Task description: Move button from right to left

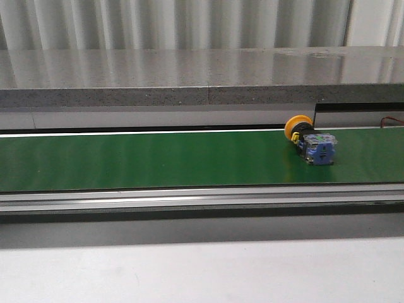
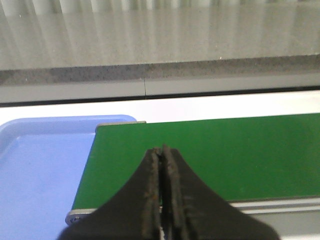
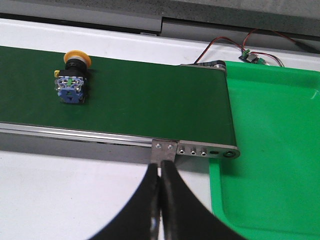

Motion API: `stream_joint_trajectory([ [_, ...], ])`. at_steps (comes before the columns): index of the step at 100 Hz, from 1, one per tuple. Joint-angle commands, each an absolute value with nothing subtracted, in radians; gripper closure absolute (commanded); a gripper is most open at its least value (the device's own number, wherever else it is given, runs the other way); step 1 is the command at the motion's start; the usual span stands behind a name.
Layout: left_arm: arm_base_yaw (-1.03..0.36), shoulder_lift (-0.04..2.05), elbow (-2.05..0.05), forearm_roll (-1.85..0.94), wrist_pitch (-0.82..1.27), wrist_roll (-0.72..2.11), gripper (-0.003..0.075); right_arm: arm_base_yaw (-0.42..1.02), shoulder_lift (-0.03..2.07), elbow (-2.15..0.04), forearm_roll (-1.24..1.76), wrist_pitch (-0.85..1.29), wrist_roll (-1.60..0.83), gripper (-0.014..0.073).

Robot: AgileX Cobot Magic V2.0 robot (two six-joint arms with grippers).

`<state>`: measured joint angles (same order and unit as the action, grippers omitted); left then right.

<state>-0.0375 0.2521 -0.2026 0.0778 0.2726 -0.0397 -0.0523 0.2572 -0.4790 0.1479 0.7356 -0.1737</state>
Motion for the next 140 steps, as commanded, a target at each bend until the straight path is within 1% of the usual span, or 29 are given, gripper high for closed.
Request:
stream_joint_trajectory([
  [1,-0.038,0.360,-0.306,0.077,0.292,-0.047,0.0741,-0.052,0.268,-0.503,0.144,0.671,-0.185,0.0659],
  [14,-0.038,0.487,-0.402,0.077,0.391,-0.047,0.0736,-0.052,0.268,-0.503,0.144,0.671,-0.185,0.0659],
  [21,-0.038,0.546,-0.447,0.075,0.427,-0.047,0.0684,-0.052,0.268,-0.503,0.144,0.671,-0.185,0.0659],
  [28,-0.038,0.595,-0.487,0.072,0.454,-0.047,0.0560,-0.052,0.268,-0.503,0.144,0.671,-0.185,0.0659],
  [32,-0.038,0.618,-0.505,0.068,0.459,-0.047,0.0455,-0.052,0.268,-0.503,0.144,0.671,-0.185,0.0659],
  [33,-0.038,0.621,-0.508,0.068,0.459,-0.047,0.0416,-0.052,0.268,-0.503,0.144,0.671,-0.185,0.0659],
  [35,-0.038,0.630,-0.515,0.062,0.459,-0.047,0.0377,-0.052,0.268,-0.503,0.144,0.671,-0.185,0.0659],
  [36,-0.038,0.635,-0.520,0.058,0.459,-0.047,0.0337,-0.052,0.268,-0.503,0.144,0.671,-0.185,0.0659],
  [37,-0.038,0.637,-0.522,0.058,0.457,-0.047,0.0318,-0.052,0.268,-0.503,0.144,0.671,-0.185,0.0659],
  [40,-0.038,0.644,-0.527,0.056,0.455,-0.047,0.0226,-0.052,0.268,-0.503,0.144,0.671,-0.185,0.0659],
  [45,-0.038,0.651,-0.534,0.054,0.434,-0.047,0.0131,-0.052,0.268,-0.503,0.144,0.671,-0.185,0.0659],
  [50,-0.038,0.655,-0.536,0.061,0.429,-0.047,0.0081,-0.052,0.268,-0.503,0.144,0.671,-0.185,0.0659],
  [58,-0.038,0.656,-0.536,0.063,0.427,-0.047,0.0074,-0.052,0.268,-0.503,0.144,0.671,-0.185,0.0659],
  [76,-0.038,0.656,-0.547,0.020,0.419,-0.047,0.0101,-0.052,0.268,-0.503,0.144,0.671,-0.185,0.0659],
  [89,-0.038,0.679,-0.612,-0.029,0.491,-0.047,0.0116,-0.052,0.268,-0.503,0.144,0.671,-0.185,0.0659],
  [103,-0.038,0.765,-0.727,-0.061,0.624,-0.041,0.0116,-0.052,0.268,-0.503,0.144,0.671,-0.185,0.0659],
  [115,-0.038,0.858,-0.821,-0.208,0.725,0.055,0.0118,-0.052,0.268,-0.503,0.144,0.671,-0.185,0.0659],
  [128,-0.038,0.967,-0.904,-0.397,0.771,0.146,0.0146,-0.052,0.268,-0.503,0.144,0.671,-0.185,0.0659],
  [140,-0.047,1.053,-0.967,-0.470,0.801,0.165,0.0156,-0.052,0.268,-0.503,0.144,0.671,-0.185,0.0659],
])
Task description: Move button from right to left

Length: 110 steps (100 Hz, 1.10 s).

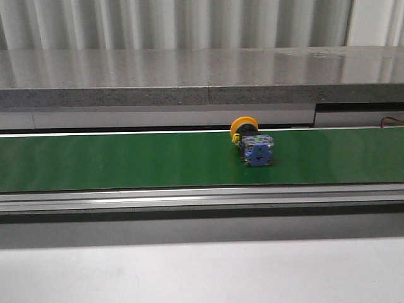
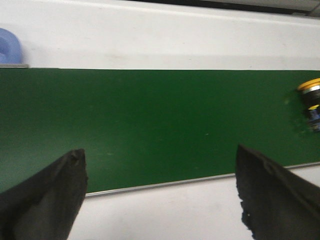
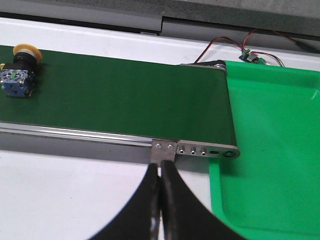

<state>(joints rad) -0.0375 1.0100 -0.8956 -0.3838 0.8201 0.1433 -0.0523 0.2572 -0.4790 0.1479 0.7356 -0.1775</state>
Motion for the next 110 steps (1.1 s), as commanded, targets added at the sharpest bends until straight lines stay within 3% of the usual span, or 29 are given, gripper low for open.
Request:
stream_joint_trajectory([
  [1,-0.049,1.063,-0.974,-0.472,0.807,0.165,0.0156,-0.052,0.268,-0.503,0.144,0.671,-0.185,0.0659],
  [67,-0.442,1.534,-1.324,-0.476,0.867,0.055,0.0155,-0.052,0.268,-0.503,0.144,0.671,-0.185,0.0659],
  [110,-0.556,1.762,-1.512,-0.457,0.923,-0.072,0.0155,-0.052,0.268,-0.503,0.144,0.671,-0.185,0.0659],
])
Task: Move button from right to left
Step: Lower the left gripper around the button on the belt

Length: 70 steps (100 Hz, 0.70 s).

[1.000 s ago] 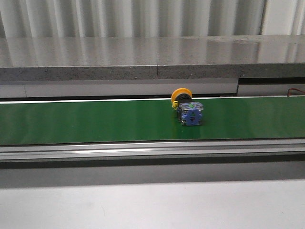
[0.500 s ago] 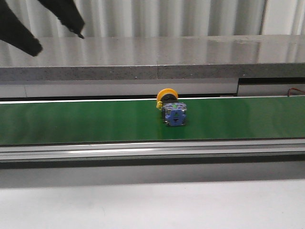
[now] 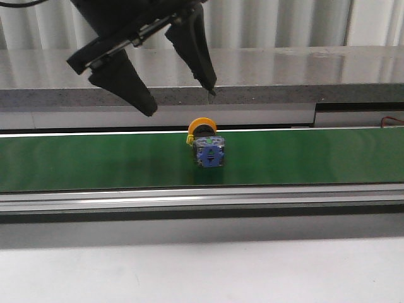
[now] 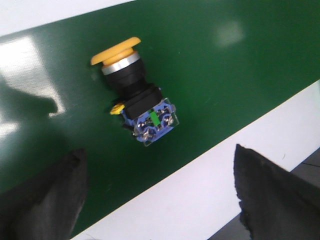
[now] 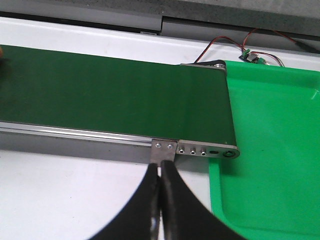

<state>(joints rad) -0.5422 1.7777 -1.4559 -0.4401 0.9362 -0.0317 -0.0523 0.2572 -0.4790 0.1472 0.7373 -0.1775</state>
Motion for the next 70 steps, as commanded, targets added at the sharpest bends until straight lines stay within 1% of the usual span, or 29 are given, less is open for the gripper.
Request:
stream_joint_trajectory([
  [1,-0.556,1.768,-1.516,-0.456,0.923,-0.079,0.0155,-0.052,0.268,-0.503,0.144,0.671,-0.185,0.0659],
  [15,-0.565,1.821,-1.553,-0.428,0.934,-0.130,0.0155,-0.052,0.268,-0.503,0.144,0.671,-0.185,0.0659],
  [34,-0.598,1.874,-1.594,-0.301,0.978,-0.213,0.0155,-0.052,0.268,-0.503,0.144,0.671,-0.185,0.0659],
  [55,-0.611,1.906,-1.618,-0.271,0.967,-0.258,0.0155,-0.052,0.268,-0.503,0.144,0.671,-0.185,0.0659],
  [70,-0.611,1.912,-1.618,-0.197,0.977,-0.291,0.0158,-0.052,0.268,-0.503,0.144,0.671,-0.185,0.0659],
])
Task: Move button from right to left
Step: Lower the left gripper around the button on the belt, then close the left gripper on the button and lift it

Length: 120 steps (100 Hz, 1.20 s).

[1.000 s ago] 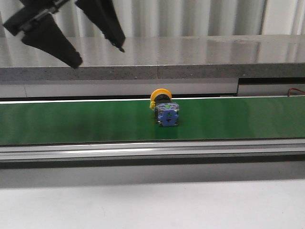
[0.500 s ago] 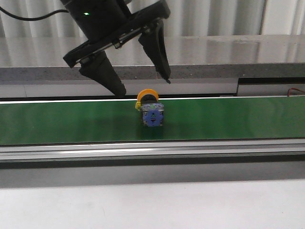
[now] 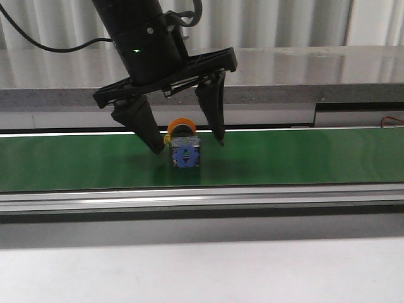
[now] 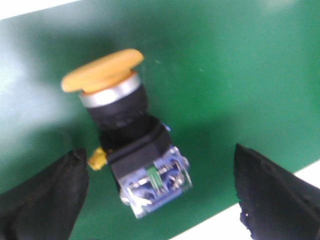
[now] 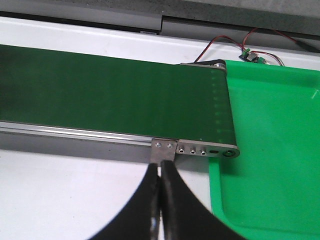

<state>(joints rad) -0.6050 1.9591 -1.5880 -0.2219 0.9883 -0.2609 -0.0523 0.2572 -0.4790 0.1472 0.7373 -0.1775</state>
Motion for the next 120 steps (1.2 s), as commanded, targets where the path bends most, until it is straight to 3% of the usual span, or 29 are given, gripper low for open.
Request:
stream_joint_trajectory([
  [1,-0.611,1.912,-1.618,-0.195,0.977,-0.293,0.0159,-0.052,0.268,-0.503,0.144,0.671,-0.185,0.0659],
  [11,-0.611,1.912,-1.620,-0.184,0.986,-0.300,0.0234,-0.052,0.268,-0.503,0.144,0.671,-0.185,0.0659],
  [28,-0.611,1.912,-1.620,-0.182,0.990,-0.300,0.0565,-0.052,0.268,-0.503,0.144,0.671,-0.185,0.0659],
  [43,-0.611,1.912,-1.631,-0.182,1.009,-0.300,0.0725,-0.052,0.268,-0.503,0.144,0.671,-0.185,0.0659],
  [83,-0.557,1.833,-1.709,-0.133,1.106,-0.278,0.0741,-0.052,0.268,-0.503,0.144,0.671,-0.185,0.0659],
  [120,-0.357,1.750,-1.709,-0.053,1.217,-0.166,0.0741,-0.052,0.268,-0.503,0.144,0.671,-0.185,0.0659],
])
